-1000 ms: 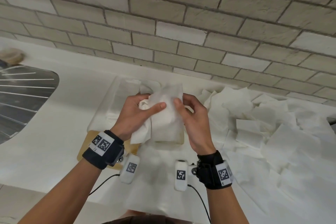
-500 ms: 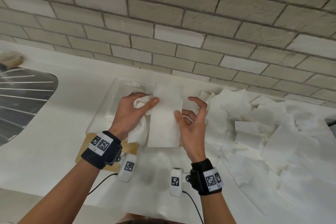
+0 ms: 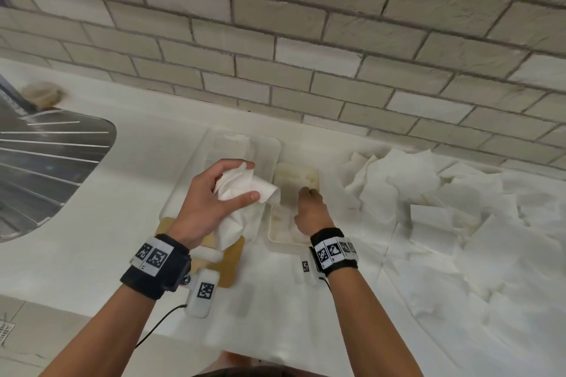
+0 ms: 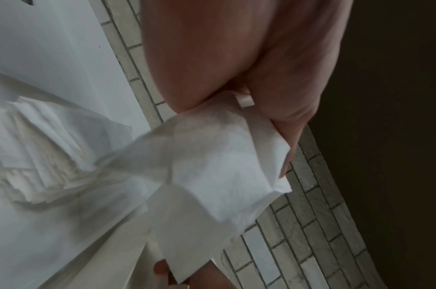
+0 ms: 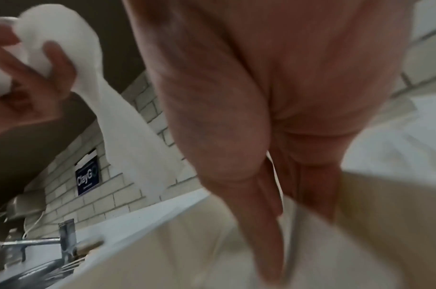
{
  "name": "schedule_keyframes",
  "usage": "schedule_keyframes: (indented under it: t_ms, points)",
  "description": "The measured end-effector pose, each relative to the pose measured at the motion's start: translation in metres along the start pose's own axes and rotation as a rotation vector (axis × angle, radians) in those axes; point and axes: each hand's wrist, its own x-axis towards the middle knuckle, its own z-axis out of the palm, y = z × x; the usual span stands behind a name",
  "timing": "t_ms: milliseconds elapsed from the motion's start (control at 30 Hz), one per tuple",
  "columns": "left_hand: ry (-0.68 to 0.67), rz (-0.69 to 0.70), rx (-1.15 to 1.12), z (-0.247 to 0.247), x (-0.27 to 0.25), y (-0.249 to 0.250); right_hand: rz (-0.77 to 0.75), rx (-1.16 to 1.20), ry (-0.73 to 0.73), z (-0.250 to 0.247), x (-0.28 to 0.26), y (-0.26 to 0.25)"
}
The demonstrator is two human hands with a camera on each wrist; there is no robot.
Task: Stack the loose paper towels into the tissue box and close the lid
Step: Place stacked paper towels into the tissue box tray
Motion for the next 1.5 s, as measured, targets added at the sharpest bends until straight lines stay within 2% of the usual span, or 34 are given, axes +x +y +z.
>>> schedule_keyframes:
  t_ms: [67, 133, 167, 200, 233, 300, 367, 433, 533, 633, 733, 800, 900, 967, 1033, 1133, 1233, 1267, 1400, 1500]
  points:
    - [-0.004, 0.023, 0.012, 0.001, -0.001, 0.002, -0.036, 0.031, 0.105, -0.007, -0.01, -0.003]
    - [-0.015, 0.03, 0.0, 0.002, -0.001, 0.003, -0.094, 0.203, 0.358, -0.022, -0.024, -0.011]
    - [-0.027, 0.04, -0.013, 0.003, -0.001, 0.005, -0.104, 0.333, 0.436, -0.03, -0.032, -0.016]
    - [-0.047, 0.054, -0.022, 0.005, -0.001, 0.006, -0.092, 0.503, 0.414, -0.038, -0.04, -0.022]
    - [-0.073, 0.071, -0.03, 0.008, -0.001, 0.01, -0.043, 0.699, 0.288, -0.045, -0.047, -0.027]
    - [-0.132, 0.104, -0.072, 0.014, -0.001, 0.017, 0.072, 1.063, -0.098, -0.051, -0.056, -0.033]
    - [-0.215, 0.128, -0.143, 0.02, 0.002, 0.025, -0.007, 1.307, -0.351, -0.049, -0.065, -0.034]
    - [-0.305, 0.126, -0.19, 0.023, 0.006, 0.031, -0.132, 1.429, -0.392, -0.046, -0.074, -0.032]
    - [-0.413, 0.062, -0.225, 0.02, 0.013, 0.035, -0.28, 1.519, -0.264, -0.044, -0.083, -0.019]
    - [-0.397, 0.01, -0.173, 0.017, 0.018, 0.035, -0.418, 1.444, -0.154, -0.047, -0.089, 0.001]
    - [-0.261, -0.066, -0.111, 0.014, 0.028, 0.025, -0.487, 1.46, -0.132, -0.06, -0.095, 0.009]
    - [-0.108, -0.158, -0.059, 0.013, 0.036, 0.013, -0.463, 1.41, -0.088, -0.069, -0.087, 0.01]
    - [0.094, -0.336, 0.055, 0.007, 0.043, -0.013, -0.358, 1.128, 0.068, -0.07, -0.052, 0.013]
    - [0.12, -0.439, 0.034, 0.005, 0.04, -0.027, -0.285, 1.03, 0.09, -0.067, -0.029, 0.012]
    - [0.11, -0.485, 0.005, 0.005, 0.034, -0.038, -0.226, 0.991, 0.116, -0.065, -0.011, 0.007]
    - [0.108, -0.486, -0.048, 0.004, 0.022, -0.048, -0.195, 0.968, 0.188, -0.069, 0.002, 0.001]
    - [0.1, -0.424, -0.042, 0.0, 0.015, -0.047, -0.206, 0.944, 0.147, -0.067, -0.001, 0.009]
    - [0.101, -0.402, -0.042, -0.002, 0.013, -0.045, -0.202, 0.85, 0.128, -0.062, -0.002, 0.014]
    - [0.118, -0.362, -0.091, -0.008, 0.013, -0.039, -0.122, 0.183, -0.059, -0.029, -0.004, 0.028]
    - [0.111, -0.358, -0.111, -0.004, 0.015, -0.035, -0.066, -0.006, -0.07, -0.015, -0.003, 0.018]
